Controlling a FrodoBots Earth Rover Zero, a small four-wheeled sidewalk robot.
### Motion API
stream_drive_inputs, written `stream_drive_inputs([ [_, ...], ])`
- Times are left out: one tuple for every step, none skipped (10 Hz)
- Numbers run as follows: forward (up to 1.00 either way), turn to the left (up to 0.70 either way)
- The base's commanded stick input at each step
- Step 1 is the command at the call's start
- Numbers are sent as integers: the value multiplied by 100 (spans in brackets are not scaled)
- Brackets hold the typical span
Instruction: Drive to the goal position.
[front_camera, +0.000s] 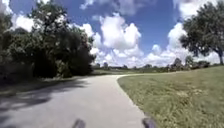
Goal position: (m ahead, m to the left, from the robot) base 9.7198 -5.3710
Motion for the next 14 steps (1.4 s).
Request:
stream_drive_inputs([
  [70, 35],
  [70, 35],
  [70, 35],
  [70, 35],
  [70, 13],
  [70, 0],
  [70, 0],
  [70, 0],
  [70, 0],
  [70, 0],
  [70, 0],
  [70, 0],
  [70, 0],
  [70, 0],
])
